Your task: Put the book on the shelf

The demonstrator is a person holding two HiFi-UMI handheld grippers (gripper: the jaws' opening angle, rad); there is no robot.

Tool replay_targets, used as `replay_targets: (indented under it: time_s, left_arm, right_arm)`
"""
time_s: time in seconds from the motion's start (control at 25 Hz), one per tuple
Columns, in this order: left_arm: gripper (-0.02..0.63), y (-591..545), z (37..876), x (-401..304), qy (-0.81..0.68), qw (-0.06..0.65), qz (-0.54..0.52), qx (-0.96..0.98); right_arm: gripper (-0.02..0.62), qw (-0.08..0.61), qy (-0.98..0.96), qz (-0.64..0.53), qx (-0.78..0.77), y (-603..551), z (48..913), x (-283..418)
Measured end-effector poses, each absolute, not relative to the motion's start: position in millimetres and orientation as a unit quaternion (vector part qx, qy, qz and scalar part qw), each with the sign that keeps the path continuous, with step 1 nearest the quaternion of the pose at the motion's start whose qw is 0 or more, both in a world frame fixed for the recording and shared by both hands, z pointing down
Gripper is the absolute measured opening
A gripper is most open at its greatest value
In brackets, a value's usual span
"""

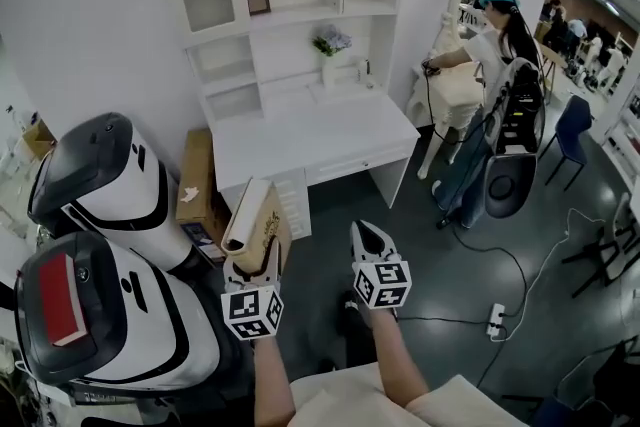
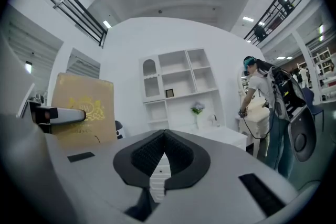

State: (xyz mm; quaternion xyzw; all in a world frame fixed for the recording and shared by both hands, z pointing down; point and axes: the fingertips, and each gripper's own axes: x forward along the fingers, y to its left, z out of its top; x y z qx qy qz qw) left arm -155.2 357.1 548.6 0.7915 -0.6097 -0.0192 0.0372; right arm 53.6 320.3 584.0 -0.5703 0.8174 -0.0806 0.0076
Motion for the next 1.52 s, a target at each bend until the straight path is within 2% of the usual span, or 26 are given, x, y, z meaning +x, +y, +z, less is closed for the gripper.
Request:
replay_targets:
  time_s: [0.28,0.56,1.12,1.52]
  left_arm:
    - [0.236,308.1,551.3,-166.9,-0.609,0.031,-0.015,0.793]
    - [0.236,228.4,533.5,-167.2,-0.608,0.026,-0.009,0.793]
    - [0.236,42.4,490.4,-127.2,-0.597,-0.005,0.003,0.803]
    - [0.236,-33.7,490.0,-103.5,-0.588,0.007,0.014,0.809]
  right_arm:
    - [0.026,-0.008,0.830,-0.083,-0.551,267.2,592.5,31.3]
    - [0.026,0.005,0.834,-0.084,-0.545,186.1,573.9,23.1]
    - [0.026,0.025,0.833,-0.103,-0.543,23.6,558.4,47.8]
    - [0.026,0.035,0.807,-0.124,-0.576,-56.9,557.0,105.5]
